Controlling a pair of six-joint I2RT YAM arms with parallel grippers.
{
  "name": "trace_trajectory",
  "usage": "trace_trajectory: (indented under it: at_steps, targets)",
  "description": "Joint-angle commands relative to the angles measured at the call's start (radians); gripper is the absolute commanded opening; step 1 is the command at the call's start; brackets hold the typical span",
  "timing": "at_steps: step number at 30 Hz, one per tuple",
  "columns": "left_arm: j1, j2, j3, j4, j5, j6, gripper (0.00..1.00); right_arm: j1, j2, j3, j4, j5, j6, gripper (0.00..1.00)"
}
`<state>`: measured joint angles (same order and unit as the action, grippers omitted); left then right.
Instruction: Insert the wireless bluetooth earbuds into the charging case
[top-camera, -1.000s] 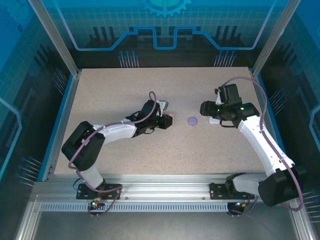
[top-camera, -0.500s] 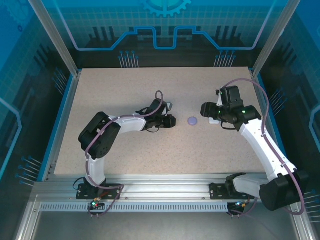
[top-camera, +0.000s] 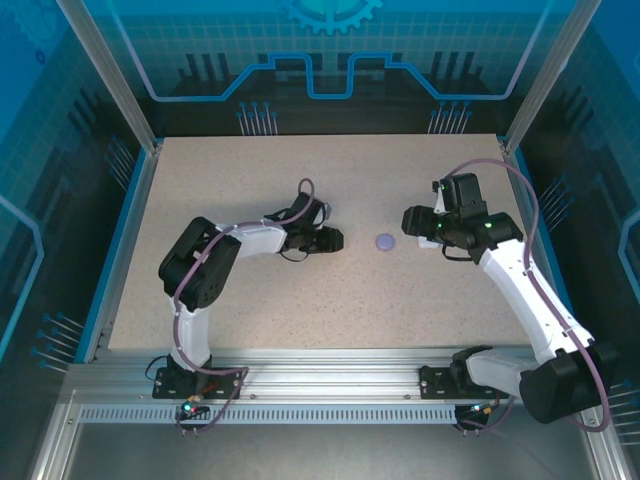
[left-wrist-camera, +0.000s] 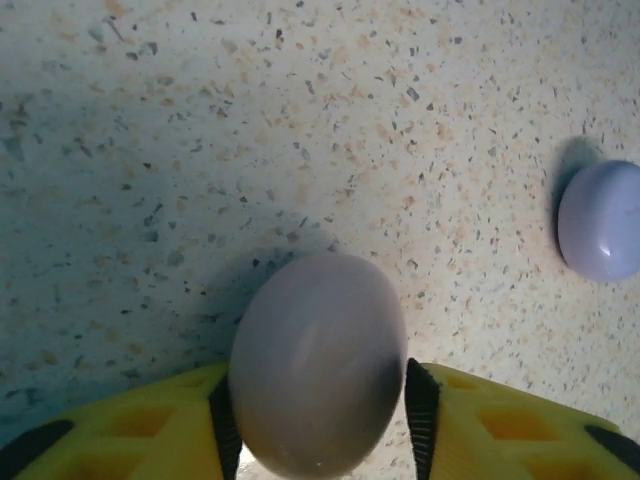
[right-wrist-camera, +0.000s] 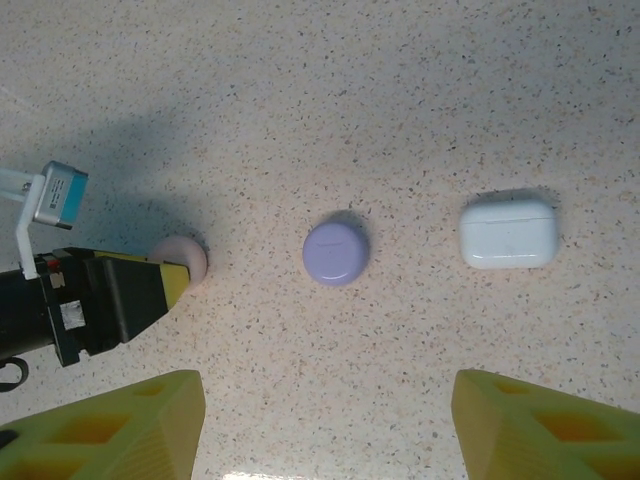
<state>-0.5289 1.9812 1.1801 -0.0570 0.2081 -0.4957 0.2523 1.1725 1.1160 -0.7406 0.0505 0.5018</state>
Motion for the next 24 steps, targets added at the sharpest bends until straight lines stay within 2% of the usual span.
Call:
trace_trajectory:
  at_steps: [1,2,3,4,5,7,8,13,17,20,24]
  targets:
    - [0.036,-0.035,0.021,-0.113,-0.027,0.019,0.63,-0.019,-0.026,0.007,-0.016,0.022,0.007,0.68]
    - [0.048,-0.052,0.020,-0.131,-0.031,0.027,0.70,-0.020,-0.028,0.009,-0.018,0.022,0.004,0.69]
    - [0.065,-0.071,0.018,-0.150,-0.034,0.037,0.73,-0.023,-0.032,0.011,-0.020,0.023,0.003,0.69]
    - [0.081,-0.093,0.014,-0.167,-0.036,0.046,0.76,-0.027,-0.034,0.013,-0.023,0.023,0.002,0.73]
    - [0.097,-0.115,0.009,-0.181,-0.040,0.053,0.85,-0.028,-0.036,0.016,-0.028,0.027,0.000,0.78]
    - [0.131,-0.170,-0.001,-0.212,-0.060,0.071,0.92,-0.041,-0.041,0.022,-0.041,0.043,-0.002,0.99]
    - [0.144,-0.197,-0.007,-0.222,-0.070,0.077,0.99,-0.047,-0.040,0.023,-0.042,0.047,-0.004,1.00]
    - [0.208,-0.356,-0.037,-0.268,-0.145,0.120,0.99,-0.123,-0.040,0.032,-0.052,0.051,-0.023,1.00]
    - [0.230,-0.489,-0.098,-0.218,-0.245,0.144,0.99,-0.163,-0.024,0.044,-0.055,0.128,-0.029,1.00]
    - [0.232,-0.602,-0.199,-0.089,-0.338,0.184,0.99,-0.184,-0.022,0.030,-0.023,0.215,-0.023,1.00]
    - [0.231,-0.764,-0.402,0.201,-0.448,0.252,0.99,-0.197,-0.050,-0.060,0.127,0.342,-0.035,1.00]
